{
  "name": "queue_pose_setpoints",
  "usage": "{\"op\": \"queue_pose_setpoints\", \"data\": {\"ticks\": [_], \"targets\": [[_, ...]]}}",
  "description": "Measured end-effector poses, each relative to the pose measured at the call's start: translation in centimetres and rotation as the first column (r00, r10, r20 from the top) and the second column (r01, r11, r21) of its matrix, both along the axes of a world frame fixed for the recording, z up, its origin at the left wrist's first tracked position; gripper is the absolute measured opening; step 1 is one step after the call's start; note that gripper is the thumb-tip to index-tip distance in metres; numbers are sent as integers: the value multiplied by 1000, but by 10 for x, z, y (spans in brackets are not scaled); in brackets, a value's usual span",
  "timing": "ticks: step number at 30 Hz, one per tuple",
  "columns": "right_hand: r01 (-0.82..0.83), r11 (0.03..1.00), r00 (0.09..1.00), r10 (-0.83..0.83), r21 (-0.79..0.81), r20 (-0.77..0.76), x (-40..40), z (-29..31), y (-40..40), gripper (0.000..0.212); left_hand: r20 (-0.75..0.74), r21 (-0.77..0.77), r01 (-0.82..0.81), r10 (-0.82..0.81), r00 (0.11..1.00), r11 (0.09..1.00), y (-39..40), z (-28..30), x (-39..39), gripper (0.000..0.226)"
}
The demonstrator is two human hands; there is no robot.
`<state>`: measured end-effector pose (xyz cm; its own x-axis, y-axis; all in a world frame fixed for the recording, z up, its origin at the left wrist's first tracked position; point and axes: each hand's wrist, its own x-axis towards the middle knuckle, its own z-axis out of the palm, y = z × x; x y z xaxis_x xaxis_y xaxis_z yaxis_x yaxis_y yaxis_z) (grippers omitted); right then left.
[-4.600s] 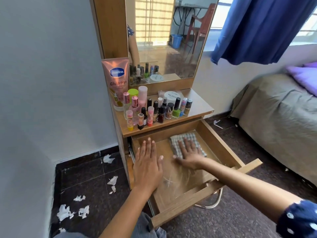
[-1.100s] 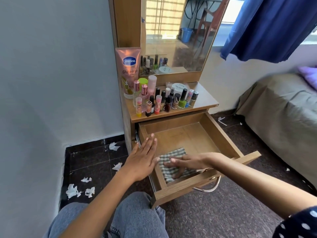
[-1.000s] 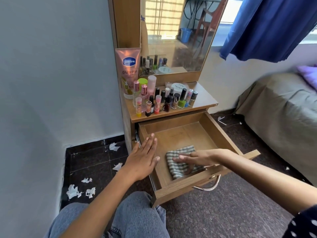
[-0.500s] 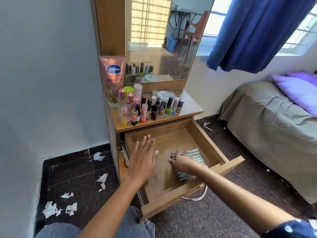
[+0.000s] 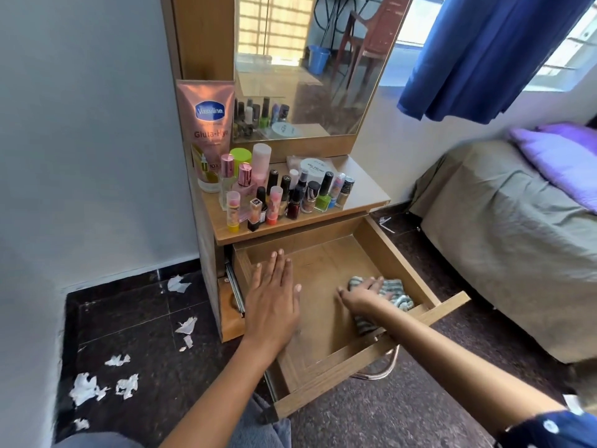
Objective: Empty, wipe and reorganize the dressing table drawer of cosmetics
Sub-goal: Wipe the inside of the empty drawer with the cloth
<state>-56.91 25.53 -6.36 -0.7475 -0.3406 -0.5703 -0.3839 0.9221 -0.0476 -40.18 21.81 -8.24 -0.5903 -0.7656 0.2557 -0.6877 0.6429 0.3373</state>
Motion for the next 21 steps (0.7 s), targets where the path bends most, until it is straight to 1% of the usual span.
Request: {"op": "queue_pose_setpoints", "data": {"ticks": [2,3,6,7,9,11,14,17,19,21], "targets": [[5,1000,1000,-5,-1,2,6,-2,-2,91,-3,-5,-9,9,1000,1000,-2,-2,0,60],[-26,1000,999,26,0,27,13,-5,-2,90,0,-6,-14,14,1000,1000,-2,-2,-1,59],[-247,968,958,251,-46,141,51,-19,-3,81,2,-14,-30,30,1000,999,-4,-2,-3,57],[-277,959,942,282,-50,182,61,-19,-2,77,5,-15,-30,30,1000,999,-4,-2,-3,57],[-277,959,937,283,-54,206,67,-12,-1,72,10,-22,-26,26,1000,999,-4,-1,-3,57],[-238,971,952,238,-26,190,63,2,2,74,7,-31,-29,29,1000,999,-4,-2,-2,56],[-127,992,982,123,22,143,58,12,10,82,5,-36,-34,34,999,999,-4,-3,-3,55],[-50,999,991,50,-4,128,58,10,14,99,14,-49,-37,38,999,998,-4,-3,-3,55],[38,999,992,-34,-29,120,51,2,7,112,21,-49,-29,30,999,998,-3,-3,-3,55],[141,989,985,-136,-40,102,42,-3,-2,120,32,-40,-33,34,999,999,-3,-4,-2,55]]}}
